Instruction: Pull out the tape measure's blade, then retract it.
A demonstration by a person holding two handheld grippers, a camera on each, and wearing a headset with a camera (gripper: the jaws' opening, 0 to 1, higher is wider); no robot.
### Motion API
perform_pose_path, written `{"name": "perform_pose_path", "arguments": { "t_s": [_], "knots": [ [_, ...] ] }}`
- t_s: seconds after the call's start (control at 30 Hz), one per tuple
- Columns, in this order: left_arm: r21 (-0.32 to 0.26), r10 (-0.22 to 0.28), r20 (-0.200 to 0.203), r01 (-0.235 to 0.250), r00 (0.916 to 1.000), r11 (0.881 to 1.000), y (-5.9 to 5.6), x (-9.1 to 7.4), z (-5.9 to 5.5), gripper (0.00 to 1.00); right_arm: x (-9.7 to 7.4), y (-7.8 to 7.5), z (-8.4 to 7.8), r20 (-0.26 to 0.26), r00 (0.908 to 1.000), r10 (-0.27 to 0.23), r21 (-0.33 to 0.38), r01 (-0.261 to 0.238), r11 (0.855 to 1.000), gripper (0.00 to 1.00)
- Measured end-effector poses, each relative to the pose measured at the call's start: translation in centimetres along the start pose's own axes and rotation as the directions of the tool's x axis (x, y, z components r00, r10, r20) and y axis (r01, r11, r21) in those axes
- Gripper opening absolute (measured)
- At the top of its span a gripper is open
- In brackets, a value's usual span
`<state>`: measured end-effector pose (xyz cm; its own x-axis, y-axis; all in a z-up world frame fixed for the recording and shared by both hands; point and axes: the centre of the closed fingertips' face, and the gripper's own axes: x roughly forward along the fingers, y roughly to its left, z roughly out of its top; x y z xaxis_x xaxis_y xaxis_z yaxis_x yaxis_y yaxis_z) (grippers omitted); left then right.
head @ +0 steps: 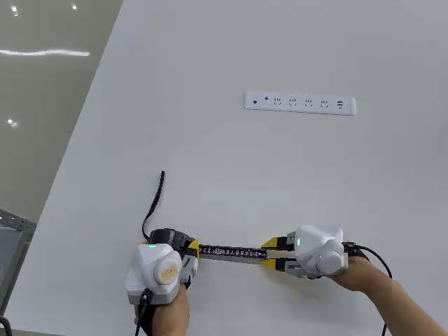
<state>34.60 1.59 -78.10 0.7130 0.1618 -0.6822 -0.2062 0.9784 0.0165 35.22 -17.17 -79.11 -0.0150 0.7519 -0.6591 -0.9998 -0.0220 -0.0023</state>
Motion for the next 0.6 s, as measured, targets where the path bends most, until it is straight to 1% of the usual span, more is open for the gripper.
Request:
{"name": "perform_pose_path", "arguments": {
  "t_s": [0.2, 0.6],
  "knots": [
    [0.000, 0.000, -0.001, 0.000, 1.0000, 1.000, 0.00, 0.06, -0.01, 0.62, 0.19, 0.05, 0.40, 0.000, 1.0000, 0.002, -0.001, -0.002, 1.000, 0.14],
    [0.002, -0.001, 0.000, 0.001, 1.0000, 1.000, 0.05, 0.18, 0.08, 0.62, 0.87, -0.09, 0.46, -0.002, 0.9999, 0.013, -0.007, -0.013, 1.000, 0.14]
  ]
}}
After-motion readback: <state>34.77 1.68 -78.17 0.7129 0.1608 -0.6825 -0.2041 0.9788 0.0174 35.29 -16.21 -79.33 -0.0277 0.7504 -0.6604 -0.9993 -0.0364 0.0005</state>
